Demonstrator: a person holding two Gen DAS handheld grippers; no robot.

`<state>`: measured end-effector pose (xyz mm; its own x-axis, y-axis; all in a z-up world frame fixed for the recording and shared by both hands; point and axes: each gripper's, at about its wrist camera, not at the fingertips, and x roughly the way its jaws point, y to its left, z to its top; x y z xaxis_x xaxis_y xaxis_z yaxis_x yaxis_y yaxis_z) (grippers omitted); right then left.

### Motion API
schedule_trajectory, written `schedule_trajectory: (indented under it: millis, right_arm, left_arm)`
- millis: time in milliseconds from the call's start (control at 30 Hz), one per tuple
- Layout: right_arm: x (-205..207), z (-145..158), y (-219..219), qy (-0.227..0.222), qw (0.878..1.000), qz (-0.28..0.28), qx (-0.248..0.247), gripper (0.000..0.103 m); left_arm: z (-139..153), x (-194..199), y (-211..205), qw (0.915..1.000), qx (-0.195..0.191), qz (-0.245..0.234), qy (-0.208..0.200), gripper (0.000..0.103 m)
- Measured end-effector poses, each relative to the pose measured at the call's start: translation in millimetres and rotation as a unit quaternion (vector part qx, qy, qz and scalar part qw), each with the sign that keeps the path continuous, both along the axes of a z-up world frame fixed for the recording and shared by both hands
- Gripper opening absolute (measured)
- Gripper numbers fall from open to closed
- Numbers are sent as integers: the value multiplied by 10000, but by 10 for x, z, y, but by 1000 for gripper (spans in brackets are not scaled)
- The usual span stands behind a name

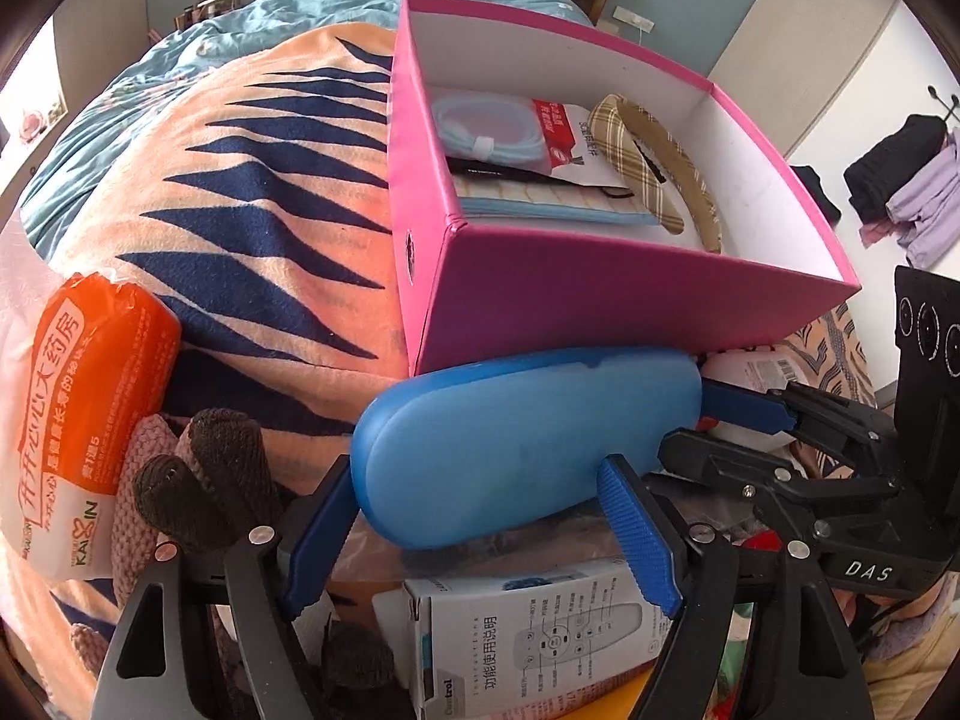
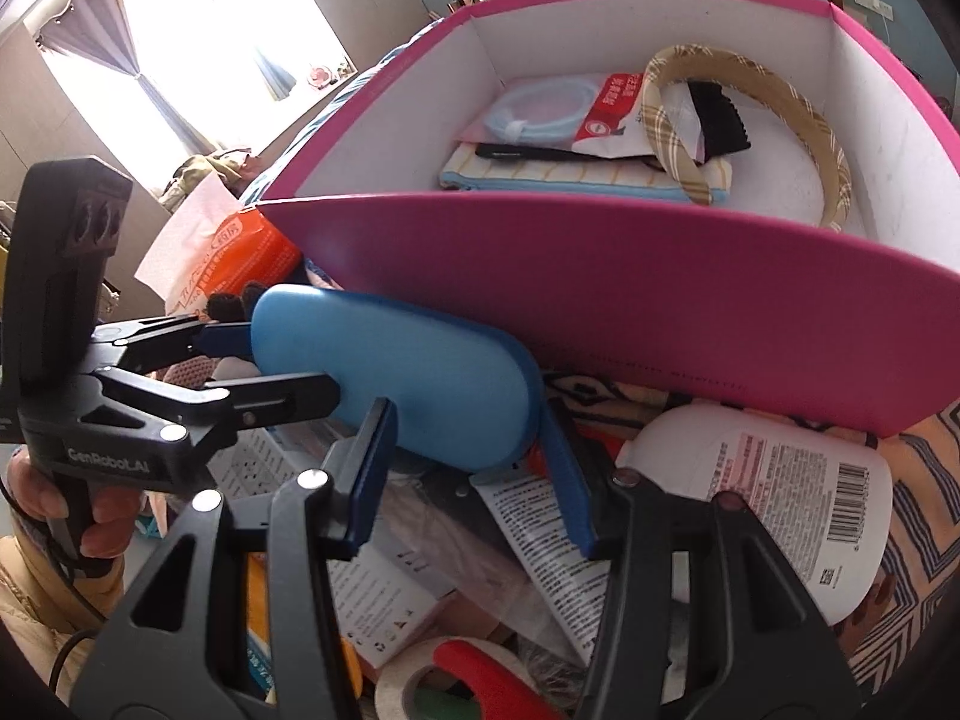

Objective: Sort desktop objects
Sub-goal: 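Lift the blue glasses case with both grippers off the pile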

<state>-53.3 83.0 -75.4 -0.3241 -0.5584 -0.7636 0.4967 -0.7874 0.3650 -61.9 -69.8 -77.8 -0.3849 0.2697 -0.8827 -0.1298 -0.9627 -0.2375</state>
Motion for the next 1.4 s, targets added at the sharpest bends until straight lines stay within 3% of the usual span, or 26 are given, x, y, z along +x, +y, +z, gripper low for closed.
schedule_trajectory:
  millis: [367,867,1400]
  right_arm:
    - [35,32,63,-13,9998,-43,-180,51]
    - [263,453,229,698,9974,-66,-178,50]
    - [401,798,423,1281,9916,-127,-161,50]
  left_arm:
    - [86,34,-9,9998,103,138,125,80]
    - [443,169,109,9975,414,104,557,81]
    - [770,234,297,9942,431,-19,981,81]
